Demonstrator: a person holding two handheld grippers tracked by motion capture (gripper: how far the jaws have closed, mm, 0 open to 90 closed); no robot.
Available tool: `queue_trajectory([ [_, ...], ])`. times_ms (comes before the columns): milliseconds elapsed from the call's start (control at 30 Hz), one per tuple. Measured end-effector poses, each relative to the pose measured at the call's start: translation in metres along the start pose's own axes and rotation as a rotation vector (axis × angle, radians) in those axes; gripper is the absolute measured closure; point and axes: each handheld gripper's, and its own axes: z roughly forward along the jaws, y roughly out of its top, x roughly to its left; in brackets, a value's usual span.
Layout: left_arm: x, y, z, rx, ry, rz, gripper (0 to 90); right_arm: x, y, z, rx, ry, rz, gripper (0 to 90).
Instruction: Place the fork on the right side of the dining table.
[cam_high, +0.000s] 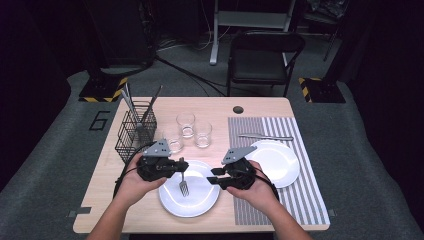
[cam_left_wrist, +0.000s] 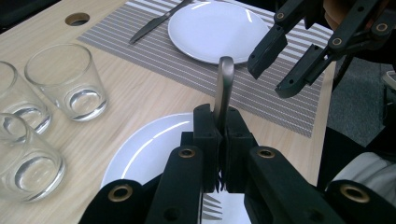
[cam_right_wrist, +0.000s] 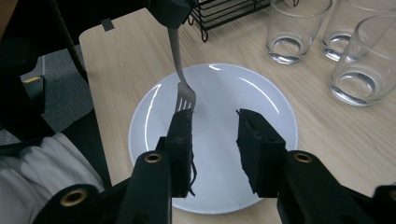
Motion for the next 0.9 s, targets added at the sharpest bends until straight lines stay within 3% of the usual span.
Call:
queue_trajectory([
  [267,-0.003,0.001,0.002,0.005,0.000,0.014,86.8,0.004,0.008,-0.004,-0.014,0.006,-0.006,71.6],
  [700,-0.007,0.002,0.008,0.019,-0.019,0.030,86.8,0.007,0.026,-0.007,-0.028,0.031,-0.057,72.4],
  [900,-0.008,0.002,0.009,0.019,-0.023,0.037,86.8,0.008,0.033,-0.009,-0.035,0.039,-0.058,73.0],
])
